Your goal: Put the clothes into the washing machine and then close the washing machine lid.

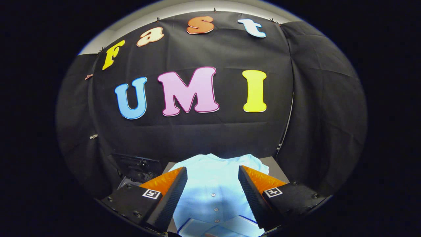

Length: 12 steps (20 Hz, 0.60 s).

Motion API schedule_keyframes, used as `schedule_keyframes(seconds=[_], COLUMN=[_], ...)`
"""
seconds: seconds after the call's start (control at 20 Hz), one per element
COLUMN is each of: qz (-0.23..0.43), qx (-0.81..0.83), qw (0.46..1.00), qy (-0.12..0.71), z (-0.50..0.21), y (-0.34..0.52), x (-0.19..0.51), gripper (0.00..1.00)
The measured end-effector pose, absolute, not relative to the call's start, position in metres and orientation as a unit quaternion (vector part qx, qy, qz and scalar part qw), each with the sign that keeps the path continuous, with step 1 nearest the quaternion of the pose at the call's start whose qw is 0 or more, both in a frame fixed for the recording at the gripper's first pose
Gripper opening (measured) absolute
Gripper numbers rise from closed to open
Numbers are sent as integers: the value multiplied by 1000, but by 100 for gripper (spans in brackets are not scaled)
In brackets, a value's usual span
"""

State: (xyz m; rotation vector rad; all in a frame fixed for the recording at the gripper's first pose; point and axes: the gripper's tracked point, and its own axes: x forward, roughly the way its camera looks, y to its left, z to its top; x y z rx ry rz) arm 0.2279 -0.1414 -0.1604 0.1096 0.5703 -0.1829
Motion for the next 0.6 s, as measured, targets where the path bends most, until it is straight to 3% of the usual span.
schedule_keyframes(seconds=[0.6], qz=[-88], qx=[32], qw=[913], qy=[397], z=[-246], y=[-158], x=[241], gripper=[98])
